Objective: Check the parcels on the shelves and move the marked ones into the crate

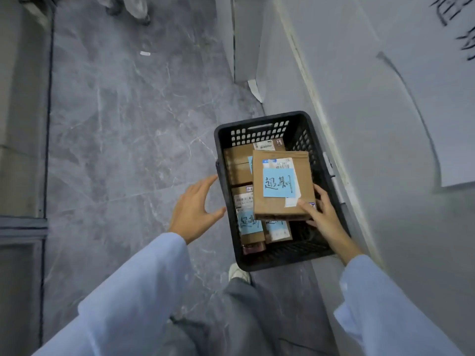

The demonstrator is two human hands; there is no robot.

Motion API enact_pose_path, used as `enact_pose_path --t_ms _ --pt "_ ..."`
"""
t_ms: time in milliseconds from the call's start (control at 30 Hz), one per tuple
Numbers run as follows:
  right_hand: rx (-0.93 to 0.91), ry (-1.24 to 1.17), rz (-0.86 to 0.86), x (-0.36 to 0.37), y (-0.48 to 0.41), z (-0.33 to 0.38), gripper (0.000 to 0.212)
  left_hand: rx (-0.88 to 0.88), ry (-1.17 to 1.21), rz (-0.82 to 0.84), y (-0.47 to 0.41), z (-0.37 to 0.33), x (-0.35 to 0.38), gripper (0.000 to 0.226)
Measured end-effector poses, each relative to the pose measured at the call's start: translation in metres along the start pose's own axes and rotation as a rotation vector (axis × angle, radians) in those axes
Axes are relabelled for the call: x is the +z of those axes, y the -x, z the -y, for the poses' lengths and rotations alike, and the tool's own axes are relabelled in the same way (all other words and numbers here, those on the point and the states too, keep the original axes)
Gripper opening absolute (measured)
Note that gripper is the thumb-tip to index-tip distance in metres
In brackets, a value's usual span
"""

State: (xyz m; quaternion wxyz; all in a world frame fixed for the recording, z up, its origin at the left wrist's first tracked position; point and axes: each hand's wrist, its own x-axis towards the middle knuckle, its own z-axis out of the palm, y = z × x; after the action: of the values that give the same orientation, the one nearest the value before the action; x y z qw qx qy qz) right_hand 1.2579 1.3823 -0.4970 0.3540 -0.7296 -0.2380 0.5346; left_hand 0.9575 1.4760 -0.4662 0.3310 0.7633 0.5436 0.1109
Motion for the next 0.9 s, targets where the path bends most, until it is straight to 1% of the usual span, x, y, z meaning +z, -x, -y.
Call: enact_pose_path --t_ms 167,300,400,500,600,733,900 --pt "0.066 0.123 -0.004 -0.031 -0.04 -0.042 0.071 -0.041 -0.08 0.056 -0.023 0.018 0.026 0.076" --pt "0.126 0.147 0.018 -0.029 -0.072 -0.074 0.072 -0.064 -0.101 0.111 -0.037 0.031 0.043 0.076" --pt "0.172 0.136 0.036 -0.019 -0.097 -0.097 0.072 -0.042 -0.121 0.159 -0.046 0.041 0.05 0.077" --pt "0.205 0.111 0.049 -0.007 -0.12 -0.114 0.068 -0.045 -0.128 0.167 -0.056 0.055 0.053 0.075" --pt "0.248 0.126 0.013 -0.001 -0.136 -0.128 0.061 -0.067 -0.135 0.16 -0.062 0.065 0.051 0.076" --pt "0.286 0.183 -0.034 0.001 -0.141 -0.136 0.059 -0.101 -0.124 0.162 -0.059 0.073 0.049 0.077" --pt "0.238 0.237 -0.098 0.006 -0.133 -0.124 0.055 -0.138 -0.096 0.139 -0.05 0.076 0.037 0.076"
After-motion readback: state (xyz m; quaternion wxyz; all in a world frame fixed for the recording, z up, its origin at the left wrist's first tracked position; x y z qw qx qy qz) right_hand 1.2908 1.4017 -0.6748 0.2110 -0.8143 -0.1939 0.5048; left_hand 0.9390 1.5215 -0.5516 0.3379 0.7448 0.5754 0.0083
